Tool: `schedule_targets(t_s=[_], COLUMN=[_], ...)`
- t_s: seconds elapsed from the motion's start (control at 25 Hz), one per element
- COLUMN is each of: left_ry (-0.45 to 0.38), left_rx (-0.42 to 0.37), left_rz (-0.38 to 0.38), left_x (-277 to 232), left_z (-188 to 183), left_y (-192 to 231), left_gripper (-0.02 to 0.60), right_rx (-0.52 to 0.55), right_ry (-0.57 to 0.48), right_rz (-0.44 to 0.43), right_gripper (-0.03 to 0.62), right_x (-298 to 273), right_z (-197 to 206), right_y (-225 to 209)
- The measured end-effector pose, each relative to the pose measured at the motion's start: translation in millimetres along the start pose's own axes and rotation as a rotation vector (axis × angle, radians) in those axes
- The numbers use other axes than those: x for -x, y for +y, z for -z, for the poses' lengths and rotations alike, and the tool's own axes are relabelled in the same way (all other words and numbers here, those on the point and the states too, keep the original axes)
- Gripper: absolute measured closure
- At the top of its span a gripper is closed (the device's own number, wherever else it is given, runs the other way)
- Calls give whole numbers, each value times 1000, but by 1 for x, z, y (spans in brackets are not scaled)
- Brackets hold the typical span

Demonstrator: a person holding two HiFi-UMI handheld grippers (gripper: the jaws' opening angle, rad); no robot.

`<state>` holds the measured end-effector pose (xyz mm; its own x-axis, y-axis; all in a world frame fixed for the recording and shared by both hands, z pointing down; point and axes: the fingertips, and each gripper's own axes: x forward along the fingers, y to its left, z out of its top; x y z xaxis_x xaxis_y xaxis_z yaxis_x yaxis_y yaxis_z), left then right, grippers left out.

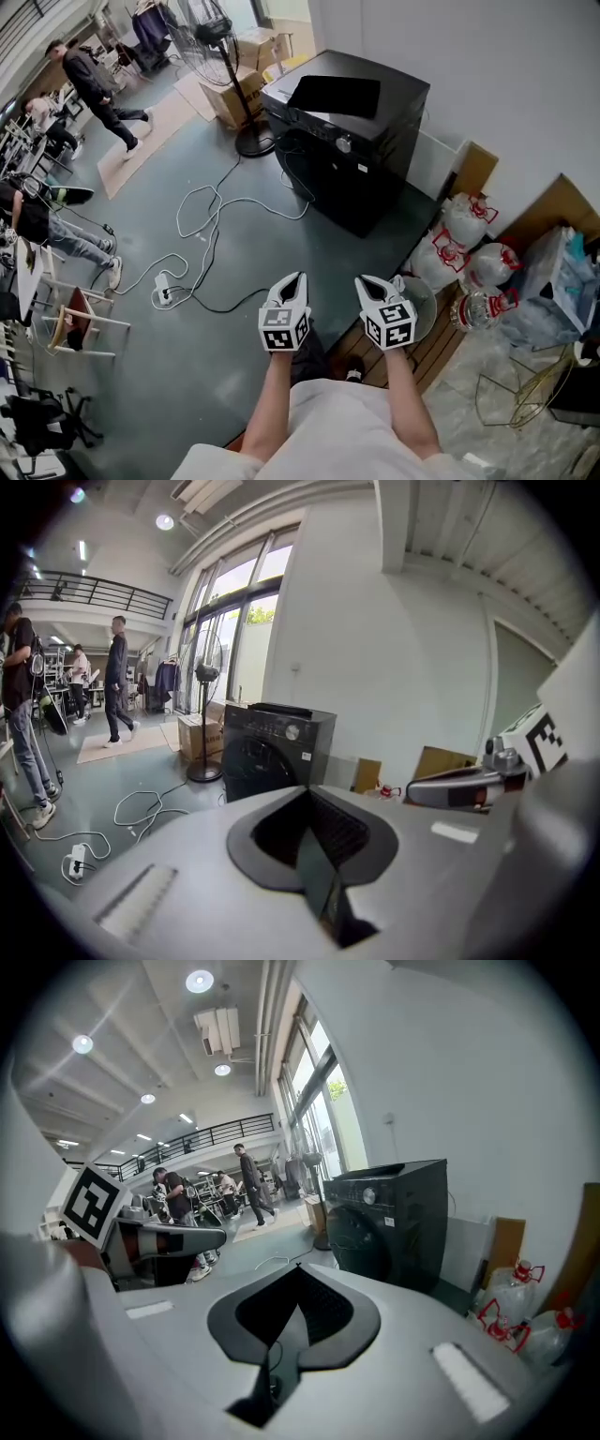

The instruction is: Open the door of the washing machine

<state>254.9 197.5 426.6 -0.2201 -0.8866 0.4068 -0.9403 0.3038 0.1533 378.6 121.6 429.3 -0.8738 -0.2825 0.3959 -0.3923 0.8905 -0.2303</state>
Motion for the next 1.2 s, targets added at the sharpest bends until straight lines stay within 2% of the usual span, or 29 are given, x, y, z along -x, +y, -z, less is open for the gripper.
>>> schedule_targets(t_s=[0.2,0.4,0.64,0.72,0.84,0.88,1.04,1.2], left_ry=[0,20,41,63,110,116,80,79], left_rx=[19,42,54,9,-137,-158,-126,-140], left_rz=[15,20,37,45,56,67,99,114], left_x=[-29,-56,-78,-78,-73,-71,-69,-83], left_z=[-9,-18,-67,-85,-111,-119,-153,-163], left_y=[26,77,158,181,211,220,253,261], left_gripper=[525,525,524,525,523,523,523,523], right_rx=[-1,-14,-44,-70,-91,-87,-42,-33], right_ry=[44,89,110,109,91,84,76,66], right_rz=[10,46,81,96,118,126,135,192], right_gripper=[593,593,593,593,592,593,593,593], right_x=[-36,-86,-156,-176,-196,-201,-218,-226], right_z=[0,-2,-39,-59,-93,-103,-133,-149], right_y=[-9,-8,18,27,49,58,87,77])
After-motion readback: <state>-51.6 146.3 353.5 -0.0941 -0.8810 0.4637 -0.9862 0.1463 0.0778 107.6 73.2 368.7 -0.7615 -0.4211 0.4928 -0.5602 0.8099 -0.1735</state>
